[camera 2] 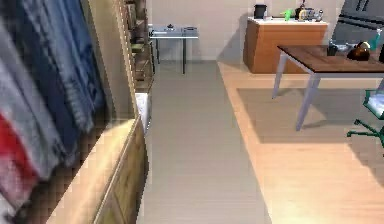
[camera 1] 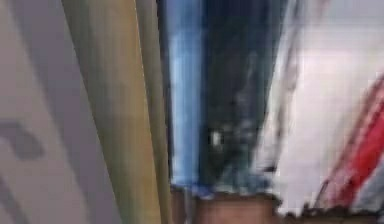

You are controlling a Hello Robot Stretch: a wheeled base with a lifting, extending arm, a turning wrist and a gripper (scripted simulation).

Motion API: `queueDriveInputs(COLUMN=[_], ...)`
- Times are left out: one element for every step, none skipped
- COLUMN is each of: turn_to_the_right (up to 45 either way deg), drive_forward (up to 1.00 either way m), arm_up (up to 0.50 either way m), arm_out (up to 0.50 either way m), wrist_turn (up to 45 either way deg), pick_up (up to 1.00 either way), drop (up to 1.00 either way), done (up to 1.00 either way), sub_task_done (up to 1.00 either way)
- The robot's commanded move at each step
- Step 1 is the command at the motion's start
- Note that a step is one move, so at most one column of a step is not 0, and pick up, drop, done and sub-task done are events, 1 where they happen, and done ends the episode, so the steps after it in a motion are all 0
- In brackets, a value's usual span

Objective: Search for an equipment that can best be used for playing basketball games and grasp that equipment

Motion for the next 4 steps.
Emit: queueDriveInputs(turn_to_the_right=[45.0, 45.0, 45.0, 36.0], drive_forward=[0.00, 0.00, 0.00, 0.00], arm_up=[0.00, 0.00, 0.00, 0.00], arm_out=[0.00, 0.00, 0.00, 0.00], wrist_turn=[0.0, 0.0, 0.0, 0.0], pick_up=[0.00, 0.00, 0.00, 0.00], drop=[0.00, 0.00, 0.00, 0.00], done=[0.00, 0.00, 0.00, 0.00], sub_task_done=[0.00, 0.00, 0.00, 0.00])
